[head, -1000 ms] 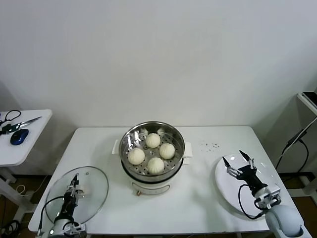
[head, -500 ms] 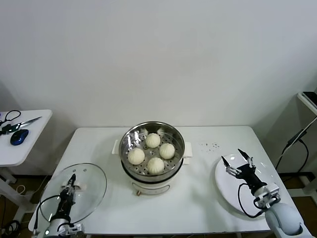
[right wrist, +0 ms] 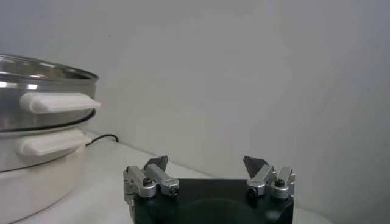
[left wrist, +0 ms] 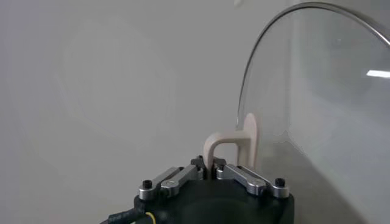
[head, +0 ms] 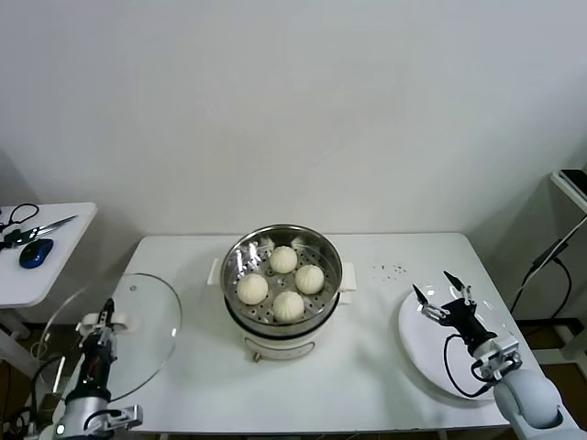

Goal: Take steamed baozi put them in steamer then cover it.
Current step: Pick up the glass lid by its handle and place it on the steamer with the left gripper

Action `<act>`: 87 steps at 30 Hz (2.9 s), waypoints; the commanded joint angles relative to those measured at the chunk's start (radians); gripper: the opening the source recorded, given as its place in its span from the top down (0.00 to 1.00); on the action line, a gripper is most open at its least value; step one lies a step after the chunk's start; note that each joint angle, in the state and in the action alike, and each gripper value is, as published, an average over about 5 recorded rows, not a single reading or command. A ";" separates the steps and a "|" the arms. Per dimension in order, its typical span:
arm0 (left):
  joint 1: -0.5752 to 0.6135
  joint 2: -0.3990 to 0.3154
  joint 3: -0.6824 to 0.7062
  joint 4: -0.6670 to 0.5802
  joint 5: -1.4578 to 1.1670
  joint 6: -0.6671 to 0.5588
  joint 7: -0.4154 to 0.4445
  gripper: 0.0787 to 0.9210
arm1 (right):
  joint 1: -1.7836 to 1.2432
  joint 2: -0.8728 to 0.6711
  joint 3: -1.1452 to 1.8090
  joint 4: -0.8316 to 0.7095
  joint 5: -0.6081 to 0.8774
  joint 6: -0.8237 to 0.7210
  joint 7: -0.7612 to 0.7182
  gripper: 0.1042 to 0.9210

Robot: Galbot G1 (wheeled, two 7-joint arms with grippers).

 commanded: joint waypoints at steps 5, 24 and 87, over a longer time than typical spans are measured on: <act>-0.144 0.392 0.384 -0.238 -0.041 0.512 0.136 0.92 | 0.042 -0.009 -0.039 -0.025 -0.027 -0.005 0.004 0.12; -0.720 0.167 0.944 -0.050 0.153 0.694 0.544 0.92 | 0.059 0.008 -0.026 -0.095 -0.067 0.002 0.004 0.12; -0.696 -0.062 0.951 0.231 0.171 0.694 0.460 0.92 | 0.029 0.022 0.052 -0.134 -0.103 0.043 -0.028 0.12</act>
